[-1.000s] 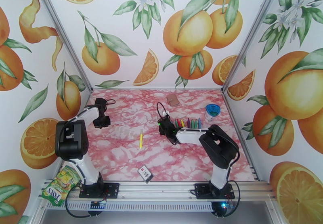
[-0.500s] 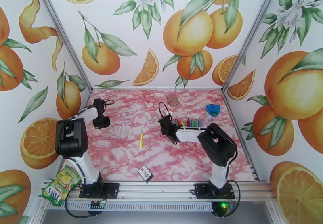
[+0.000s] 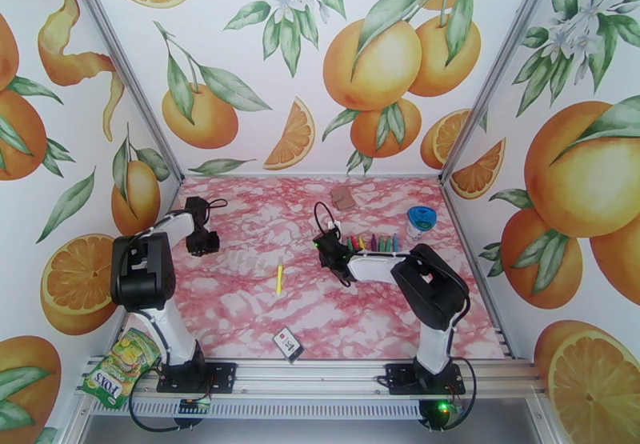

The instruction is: Open the pen caps

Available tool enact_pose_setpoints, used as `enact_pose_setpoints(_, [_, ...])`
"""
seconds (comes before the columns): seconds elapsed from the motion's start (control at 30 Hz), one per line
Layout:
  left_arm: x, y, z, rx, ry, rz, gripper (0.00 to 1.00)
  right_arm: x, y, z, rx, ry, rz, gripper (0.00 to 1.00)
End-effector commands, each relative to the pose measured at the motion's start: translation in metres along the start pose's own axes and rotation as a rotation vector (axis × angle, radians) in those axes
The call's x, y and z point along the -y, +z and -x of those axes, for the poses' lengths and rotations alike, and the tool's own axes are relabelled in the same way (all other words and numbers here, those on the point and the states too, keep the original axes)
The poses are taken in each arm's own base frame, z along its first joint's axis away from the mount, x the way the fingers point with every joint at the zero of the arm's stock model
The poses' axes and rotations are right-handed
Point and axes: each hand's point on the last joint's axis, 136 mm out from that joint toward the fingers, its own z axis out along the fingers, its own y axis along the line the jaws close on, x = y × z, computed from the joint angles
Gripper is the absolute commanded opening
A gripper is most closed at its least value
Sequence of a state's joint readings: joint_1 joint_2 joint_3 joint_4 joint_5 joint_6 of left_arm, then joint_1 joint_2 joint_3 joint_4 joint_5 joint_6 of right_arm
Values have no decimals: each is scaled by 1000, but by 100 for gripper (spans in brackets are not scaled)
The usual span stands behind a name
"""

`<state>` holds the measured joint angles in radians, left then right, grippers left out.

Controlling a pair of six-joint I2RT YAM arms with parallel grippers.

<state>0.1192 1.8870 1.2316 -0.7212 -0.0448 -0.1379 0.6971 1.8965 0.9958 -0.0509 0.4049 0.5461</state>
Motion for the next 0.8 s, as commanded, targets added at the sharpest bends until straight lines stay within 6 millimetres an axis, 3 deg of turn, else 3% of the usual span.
enact_pose_setpoints(0.0, [-1,3,2,0,-1,-11,26,6,6,-5,-14,4,-33,11])
enact_pose_setpoints(0.33, [-1,-4,4,8,-11,-13,28,7,2,-3,-12,0,-29,18])
enact_pose_setpoints(0.77, [8,-39,14,76,-29,-74,33,9,-16,13,21,-23,-27,28])
